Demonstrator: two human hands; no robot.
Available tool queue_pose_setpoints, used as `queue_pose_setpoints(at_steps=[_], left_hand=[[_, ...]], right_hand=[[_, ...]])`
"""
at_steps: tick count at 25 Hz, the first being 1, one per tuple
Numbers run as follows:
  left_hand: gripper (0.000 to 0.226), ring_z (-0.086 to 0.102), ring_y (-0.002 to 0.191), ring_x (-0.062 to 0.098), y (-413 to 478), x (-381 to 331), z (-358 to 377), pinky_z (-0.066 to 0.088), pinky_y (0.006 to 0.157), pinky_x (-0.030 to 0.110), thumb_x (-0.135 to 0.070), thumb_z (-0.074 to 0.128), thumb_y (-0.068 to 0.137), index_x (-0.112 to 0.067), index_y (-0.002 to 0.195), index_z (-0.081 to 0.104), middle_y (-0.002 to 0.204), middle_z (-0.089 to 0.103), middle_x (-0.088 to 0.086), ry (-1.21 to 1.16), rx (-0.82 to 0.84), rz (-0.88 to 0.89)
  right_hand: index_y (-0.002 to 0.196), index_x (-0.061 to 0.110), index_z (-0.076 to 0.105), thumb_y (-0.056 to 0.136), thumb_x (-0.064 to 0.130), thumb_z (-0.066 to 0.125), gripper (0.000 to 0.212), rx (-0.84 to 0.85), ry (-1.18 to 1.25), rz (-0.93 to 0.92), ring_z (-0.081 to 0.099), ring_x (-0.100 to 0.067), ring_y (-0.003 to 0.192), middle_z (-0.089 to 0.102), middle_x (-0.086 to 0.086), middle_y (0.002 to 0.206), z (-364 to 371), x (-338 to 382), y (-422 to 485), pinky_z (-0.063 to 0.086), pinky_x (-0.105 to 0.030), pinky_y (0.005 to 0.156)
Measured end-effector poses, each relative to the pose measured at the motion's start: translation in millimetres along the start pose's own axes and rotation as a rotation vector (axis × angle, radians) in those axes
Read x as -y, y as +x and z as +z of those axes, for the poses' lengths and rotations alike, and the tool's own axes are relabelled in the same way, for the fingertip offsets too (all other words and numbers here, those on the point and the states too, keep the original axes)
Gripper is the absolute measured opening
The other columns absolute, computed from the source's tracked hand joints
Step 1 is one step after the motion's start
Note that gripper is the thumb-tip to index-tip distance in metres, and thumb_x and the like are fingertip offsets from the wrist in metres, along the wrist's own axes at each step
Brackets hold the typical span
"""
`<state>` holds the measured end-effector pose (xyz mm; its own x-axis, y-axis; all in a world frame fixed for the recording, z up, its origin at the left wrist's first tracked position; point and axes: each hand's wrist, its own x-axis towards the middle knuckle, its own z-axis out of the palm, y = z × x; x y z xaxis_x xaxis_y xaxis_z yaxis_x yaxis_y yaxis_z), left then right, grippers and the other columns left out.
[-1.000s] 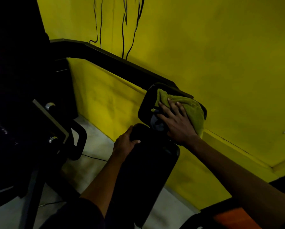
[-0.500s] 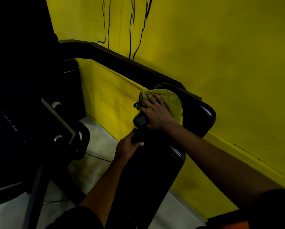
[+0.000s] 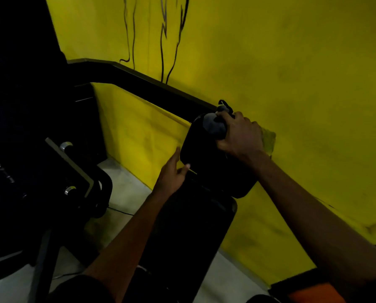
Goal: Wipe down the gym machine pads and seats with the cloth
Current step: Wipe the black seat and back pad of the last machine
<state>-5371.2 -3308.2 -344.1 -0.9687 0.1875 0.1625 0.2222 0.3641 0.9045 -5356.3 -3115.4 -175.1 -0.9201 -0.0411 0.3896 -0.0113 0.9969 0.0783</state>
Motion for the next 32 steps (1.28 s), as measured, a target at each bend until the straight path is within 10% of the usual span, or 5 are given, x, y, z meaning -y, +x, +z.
queue_pose_setpoints(at_steps=[8, 13, 22, 32], left_hand=[[0.075, 0.058, 0.122, 0.033, 38.1, -42.3, -17.7, 0.053, 0.091, 0.038, -0.048, 0.064, 0.09, -0.021, 0.153, 0.034, 0.134, 0.061, 0.013, 0.173, -0.02, 0.135], [0.091, 0.037, 0.14, 0.035, 55.6, -81.3, -25.4, 0.056, 0.085, 0.047, -0.046, 0.064, 0.092, -0.04, 0.156, 0.0, 0.165, 0.011, 0.0, 0.358, 0.06, 0.475], [0.083, 0.042, 0.136, 0.037, 63.1, -72.6, -22.0, 0.056, 0.081, 0.051, -0.055, 0.06, 0.091, -0.045, 0.155, 0.007, 0.164, 0.016, -0.002, 0.449, 0.004, 0.522], [0.083, 0.023, 0.149, 0.018, 48.9, -76.1, -18.2, 0.06, 0.076, 0.039, -0.05, 0.06, 0.093, -0.035, 0.157, 0.009, 0.164, 0.017, -0.008, 0.371, -0.039, 0.486]], right_hand=[[0.135, 0.034, 0.048, 0.071, 0.051, 0.065, 0.069, -0.214, 0.0, 0.297, 0.059, -0.04, 0.1, 0.057, -0.013, 0.115, 16.4, -18.9, -50.5, 0.047, -0.047, 0.08], [0.134, 0.034, 0.049, 0.073, 0.06, 0.057, 0.067, -0.287, 0.075, 0.428, 0.057, -0.039, 0.102, 0.055, -0.012, 0.117, 23.4, -18.0, -54.9, 0.048, -0.046, 0.078], [0.146, 0.039, 0.036, 0.071, 0.032, 0.07, 0.083, -0.62, 0.599, 0.785, 0.05, -0.041, 0.121, 0.038, -0.013, 0.139, 64.1, 9.9, -91.9, 0.051, -0.05, 0.092], [0.155, 0.02, 0.025, 0.076, 0.026, 0.075, 0.094, -0.558, 0.782, 0.916, 0.049, -0.044, 0.109, 0.039, -0.018, 0.133, 134.0, 38.9, -140.6, 0.048, -0.052, 0.09]])
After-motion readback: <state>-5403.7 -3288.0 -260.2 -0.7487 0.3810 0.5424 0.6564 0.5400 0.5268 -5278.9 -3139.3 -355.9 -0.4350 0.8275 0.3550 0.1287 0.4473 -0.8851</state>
